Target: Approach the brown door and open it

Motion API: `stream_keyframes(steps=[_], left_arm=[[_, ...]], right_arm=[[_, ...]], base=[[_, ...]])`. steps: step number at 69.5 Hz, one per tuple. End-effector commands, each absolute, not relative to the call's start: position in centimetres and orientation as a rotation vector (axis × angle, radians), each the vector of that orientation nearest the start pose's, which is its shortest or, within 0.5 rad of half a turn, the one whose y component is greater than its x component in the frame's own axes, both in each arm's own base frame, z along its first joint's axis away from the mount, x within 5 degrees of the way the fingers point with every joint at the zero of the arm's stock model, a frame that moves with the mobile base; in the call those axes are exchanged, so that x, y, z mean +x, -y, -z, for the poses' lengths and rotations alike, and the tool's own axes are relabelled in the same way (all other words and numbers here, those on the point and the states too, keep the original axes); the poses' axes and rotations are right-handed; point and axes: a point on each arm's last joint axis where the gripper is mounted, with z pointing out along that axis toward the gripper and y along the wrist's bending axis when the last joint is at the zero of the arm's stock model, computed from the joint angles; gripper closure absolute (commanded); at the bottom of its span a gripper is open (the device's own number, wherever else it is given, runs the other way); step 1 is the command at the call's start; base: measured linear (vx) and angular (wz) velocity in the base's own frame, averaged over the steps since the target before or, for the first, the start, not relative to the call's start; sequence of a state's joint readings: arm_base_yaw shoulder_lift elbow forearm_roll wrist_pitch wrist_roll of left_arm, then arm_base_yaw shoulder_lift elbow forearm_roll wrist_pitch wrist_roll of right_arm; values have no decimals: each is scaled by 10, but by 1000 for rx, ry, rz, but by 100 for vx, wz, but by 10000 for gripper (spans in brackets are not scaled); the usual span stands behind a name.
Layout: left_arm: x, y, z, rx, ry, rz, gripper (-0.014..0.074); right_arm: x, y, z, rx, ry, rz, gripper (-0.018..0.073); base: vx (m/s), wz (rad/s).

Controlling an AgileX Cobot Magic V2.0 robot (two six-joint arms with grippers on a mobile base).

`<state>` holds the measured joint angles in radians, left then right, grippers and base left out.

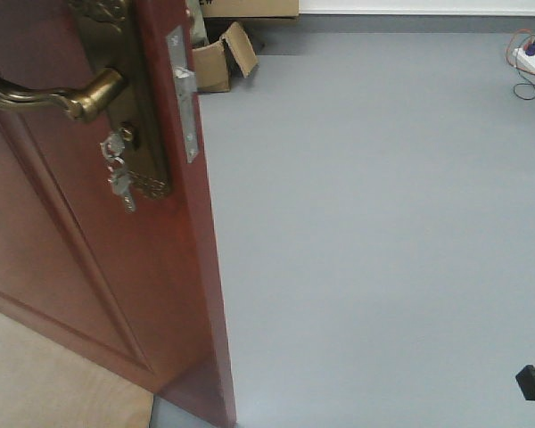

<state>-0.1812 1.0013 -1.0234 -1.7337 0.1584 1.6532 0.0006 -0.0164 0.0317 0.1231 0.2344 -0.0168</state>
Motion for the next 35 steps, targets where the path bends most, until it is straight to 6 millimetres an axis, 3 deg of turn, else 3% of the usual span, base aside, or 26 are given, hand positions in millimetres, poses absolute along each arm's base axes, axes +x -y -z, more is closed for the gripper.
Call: stream_keyframes(steps=[1, 35], left_arm=[[203, 54, -456, 147, -1385, 427, 586], [203, 54, -456, 147, -1385, 427, 586]], right_arm=[[56, -2, -189, 60, -1645, -86, 559], [56, -2, -189, 60, -1645, -86, 559]], base=[[20, 3], [20, 4]])
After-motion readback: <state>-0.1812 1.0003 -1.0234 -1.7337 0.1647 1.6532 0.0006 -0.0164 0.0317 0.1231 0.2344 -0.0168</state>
